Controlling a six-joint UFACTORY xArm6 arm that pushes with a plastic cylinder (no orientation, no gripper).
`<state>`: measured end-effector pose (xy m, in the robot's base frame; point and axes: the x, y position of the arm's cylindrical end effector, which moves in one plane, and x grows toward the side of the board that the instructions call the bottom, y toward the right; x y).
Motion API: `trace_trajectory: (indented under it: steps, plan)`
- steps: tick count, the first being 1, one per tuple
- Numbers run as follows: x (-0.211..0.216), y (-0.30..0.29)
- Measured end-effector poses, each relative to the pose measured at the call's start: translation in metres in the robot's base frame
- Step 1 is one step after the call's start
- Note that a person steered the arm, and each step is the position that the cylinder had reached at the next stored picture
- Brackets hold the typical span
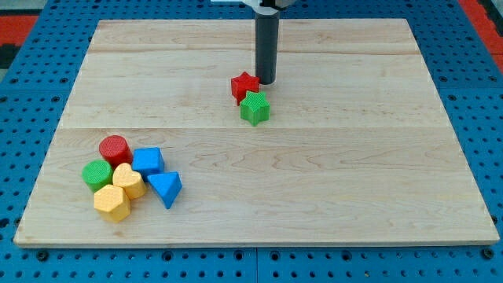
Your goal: Adjust the yellow blocks and triangle into the group of blocks
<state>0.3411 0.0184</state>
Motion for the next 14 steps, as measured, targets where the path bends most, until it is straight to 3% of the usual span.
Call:
trace_trajectory:
  steps: [2, 5, 7, 8, 9, 10, 11, 14]
  plan:
    - [-0.008, -0.135]
    - [0.075, -0.314]
    - [0.185, -0.323]
    - [0.261, -0.313]
    - [0.277, -0.288]
    - [0.277, -0.212]
    - [0.277, -0.175]
    - [0.242, -0.174]
